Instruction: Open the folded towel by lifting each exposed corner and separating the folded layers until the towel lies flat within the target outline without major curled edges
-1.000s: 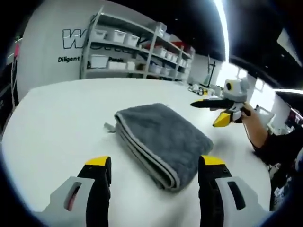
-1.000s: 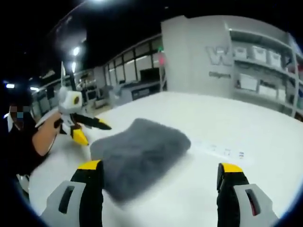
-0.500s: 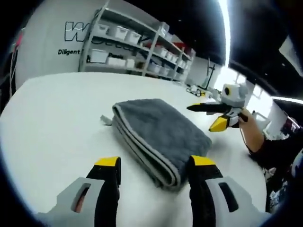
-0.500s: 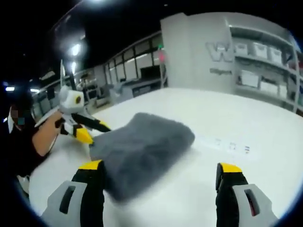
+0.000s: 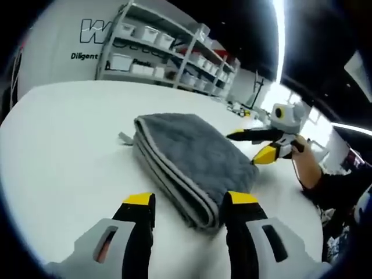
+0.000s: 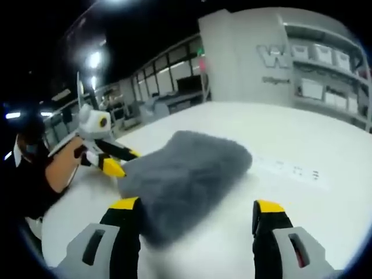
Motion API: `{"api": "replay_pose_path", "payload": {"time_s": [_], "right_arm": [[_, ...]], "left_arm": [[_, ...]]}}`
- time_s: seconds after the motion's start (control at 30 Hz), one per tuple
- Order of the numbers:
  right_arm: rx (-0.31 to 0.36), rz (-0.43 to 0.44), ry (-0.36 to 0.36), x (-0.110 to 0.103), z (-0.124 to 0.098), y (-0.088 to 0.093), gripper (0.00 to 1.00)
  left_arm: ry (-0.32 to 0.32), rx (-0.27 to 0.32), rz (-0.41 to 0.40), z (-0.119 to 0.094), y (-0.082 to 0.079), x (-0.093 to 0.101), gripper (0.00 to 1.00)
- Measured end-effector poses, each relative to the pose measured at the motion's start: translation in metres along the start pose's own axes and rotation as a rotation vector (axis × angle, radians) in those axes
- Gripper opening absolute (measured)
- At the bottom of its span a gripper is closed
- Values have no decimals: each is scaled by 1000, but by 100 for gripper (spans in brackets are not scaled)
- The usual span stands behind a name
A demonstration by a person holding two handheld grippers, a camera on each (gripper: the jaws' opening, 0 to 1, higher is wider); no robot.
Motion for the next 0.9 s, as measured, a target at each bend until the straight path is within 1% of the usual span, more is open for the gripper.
{"api": "replay_pose_path", "payload": {"time_s": [0.17,0.27,0.3,0.33,0.4,0.6,0.7,0.9], "right_arm": [[-22,22,-26,-3,5,6,67],[-22,33,-38,-4,6,7,61],[-18,38,-40,-4,7,7,59],[-18,41,-45,-4,7,7,55],[-21,61,-64,-6,8,8,51],[-23,77,-78,-7,12,10,47],[-25,85,-89,-6,16,10,41],[-25,96,-106,-2,17,8,36]], "left_arm": [[13,-7,-1,1,4,3,42],[21,-10,0,2,6,7,39],[24,-11,0,2,6,8,38],[33,-8,2,2,7,11,37],[36,-8,0,3,7,11,38],[37,-16,-18,7,13,13,36],[37,-20,-26,8,14,13,35],[34,-19,-27,7,13,11,31]]}}
Point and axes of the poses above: the point that each gripper's makers call its tool centre point, and the gripper's own axes: z roughly forward along the fingers, x roughly to its right, y roughly out of its underside, the point moved 7 cm from there along -z, roughly backward along the fingers, and after that the axes turned 7 degrees about -y, right-handed, at the moved point
